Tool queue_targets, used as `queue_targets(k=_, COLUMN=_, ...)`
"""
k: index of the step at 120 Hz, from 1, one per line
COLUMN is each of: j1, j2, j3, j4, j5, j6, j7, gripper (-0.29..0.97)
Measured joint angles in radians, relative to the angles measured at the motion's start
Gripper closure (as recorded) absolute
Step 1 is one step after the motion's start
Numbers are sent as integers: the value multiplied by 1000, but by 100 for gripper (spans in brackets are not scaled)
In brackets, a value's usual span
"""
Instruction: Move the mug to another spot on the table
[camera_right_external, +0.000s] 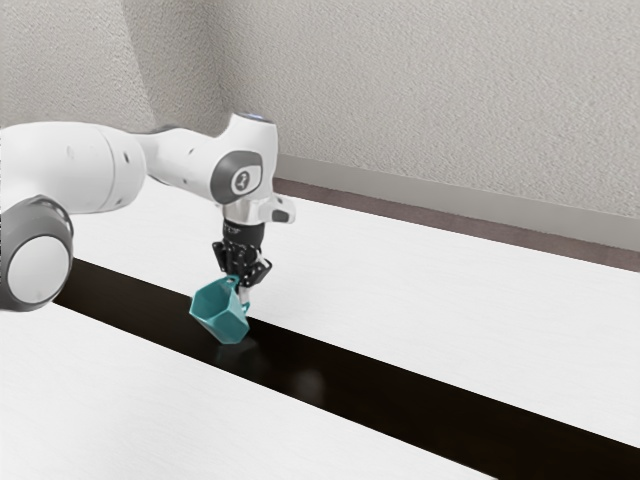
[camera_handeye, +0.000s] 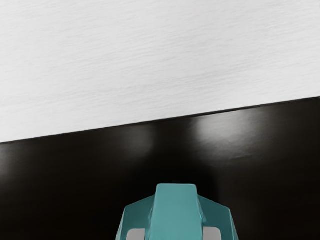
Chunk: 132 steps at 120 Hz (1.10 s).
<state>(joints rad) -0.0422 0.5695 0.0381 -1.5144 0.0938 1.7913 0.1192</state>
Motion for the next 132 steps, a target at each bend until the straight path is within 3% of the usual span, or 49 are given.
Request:
queue_targets(k=119, j1=47, j2=143, j3=-64, j4=114, j5=-2, j6=-62, j7=37, gripper=73)
queue_targets(k=132, j1=47, j2=146, j3=-93, j4=107, j5=-17, j6=-65, j7=47, gripper=50)
